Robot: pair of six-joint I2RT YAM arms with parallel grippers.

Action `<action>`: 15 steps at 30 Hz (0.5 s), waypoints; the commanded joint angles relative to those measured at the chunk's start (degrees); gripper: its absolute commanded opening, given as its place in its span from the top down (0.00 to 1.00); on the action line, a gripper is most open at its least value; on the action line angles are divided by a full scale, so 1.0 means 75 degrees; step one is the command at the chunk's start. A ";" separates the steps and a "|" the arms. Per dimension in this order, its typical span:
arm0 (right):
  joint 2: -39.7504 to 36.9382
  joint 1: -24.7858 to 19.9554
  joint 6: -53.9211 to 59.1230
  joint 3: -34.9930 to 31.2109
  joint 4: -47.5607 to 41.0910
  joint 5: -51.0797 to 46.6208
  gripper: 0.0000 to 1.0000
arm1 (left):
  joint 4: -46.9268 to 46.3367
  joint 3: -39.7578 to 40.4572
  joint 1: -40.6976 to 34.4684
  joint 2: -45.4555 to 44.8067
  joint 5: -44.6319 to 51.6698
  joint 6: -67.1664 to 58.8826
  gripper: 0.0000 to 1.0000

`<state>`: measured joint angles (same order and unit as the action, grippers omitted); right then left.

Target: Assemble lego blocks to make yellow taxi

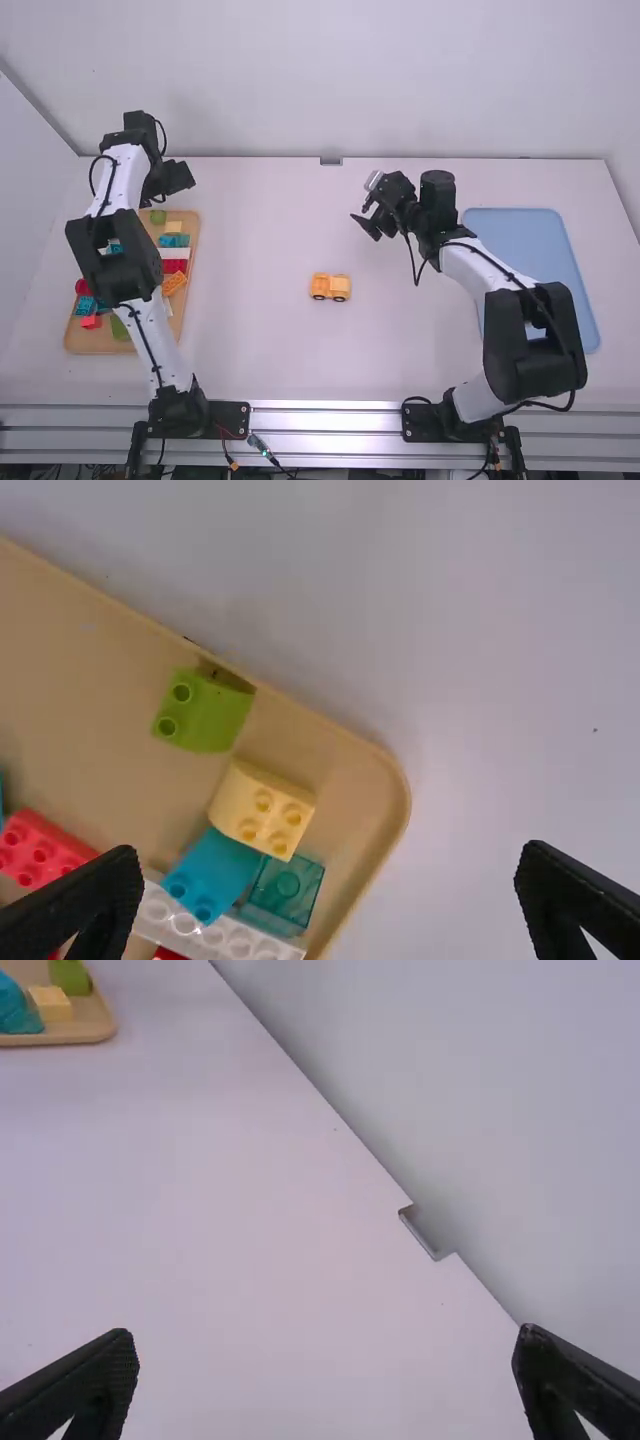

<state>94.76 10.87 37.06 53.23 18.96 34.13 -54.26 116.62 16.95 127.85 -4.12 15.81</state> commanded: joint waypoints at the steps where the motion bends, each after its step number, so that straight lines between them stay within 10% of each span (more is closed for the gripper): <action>1: 0.0009 0.0009 -0.0172 0.0052 -0.0003 0.0038 0.01 | -0.0003 0.0041 0.0041 -0.0044 0.0096 0.0944 0.01; 8: 0.0009 0.0009 -0.0166 0.0052 0.0111 0.0038 0.02 | -0.0376 -0.0058 0.0090 -0.0047 0.0612 0.1979 0.01; 11: 0.0009 0.0003 -0.0169 0.0052 0.0082 0.0038 0.01 | -0.0023 -0.0283 0.0093 -0.0047 0.0609 0.1976 0.21; 15: 0.0009 0.0006 -0.0169 0.0052 0.0047 0.0029 0.02 | 0.0504 -0.0612 0.0090 -0.0047 0.0548 0.1973 0.00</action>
<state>94.76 10.87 36.34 53.23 19.35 34.13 -50.59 113.25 17.08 127.94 -0.01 29.95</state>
